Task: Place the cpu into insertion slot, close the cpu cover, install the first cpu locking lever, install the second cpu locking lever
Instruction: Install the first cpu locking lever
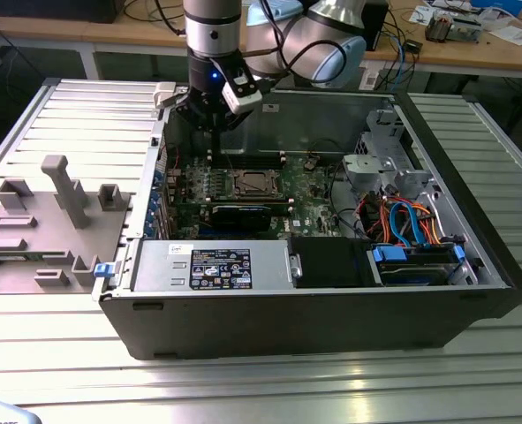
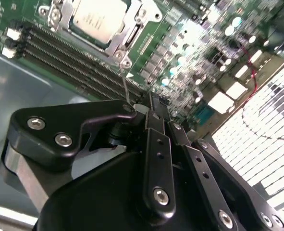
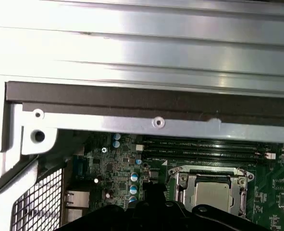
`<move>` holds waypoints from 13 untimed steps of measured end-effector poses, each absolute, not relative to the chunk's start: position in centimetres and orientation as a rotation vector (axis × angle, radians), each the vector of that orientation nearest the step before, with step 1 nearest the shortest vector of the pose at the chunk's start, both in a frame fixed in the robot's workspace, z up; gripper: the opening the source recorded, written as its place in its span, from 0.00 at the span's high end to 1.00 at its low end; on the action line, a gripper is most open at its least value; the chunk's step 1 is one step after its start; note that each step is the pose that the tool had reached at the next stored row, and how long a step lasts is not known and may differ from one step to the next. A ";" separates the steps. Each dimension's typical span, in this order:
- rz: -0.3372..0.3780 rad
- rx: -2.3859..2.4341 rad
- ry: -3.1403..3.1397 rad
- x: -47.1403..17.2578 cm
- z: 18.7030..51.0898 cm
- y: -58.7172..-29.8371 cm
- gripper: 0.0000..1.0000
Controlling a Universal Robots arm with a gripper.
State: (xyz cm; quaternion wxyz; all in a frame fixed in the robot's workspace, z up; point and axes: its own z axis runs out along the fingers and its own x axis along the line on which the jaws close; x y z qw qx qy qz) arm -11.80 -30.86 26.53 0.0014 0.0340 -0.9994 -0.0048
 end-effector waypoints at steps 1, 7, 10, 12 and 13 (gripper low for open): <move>-0.018 0.107 -3.137 -11.8 26.5 -30.7 0.89; -0.019 0.107 -3.137 -11.8 26.5 -30.7 0.89; -0.019 0.107 -3.137 -11.7 26.4 -30.7 0.89; -0.019 0.107 -3.137 -11.1 26.4 -30.7 0.89; -0.019 0.107 -3.137 -11.0 26.4 -30.7 0.89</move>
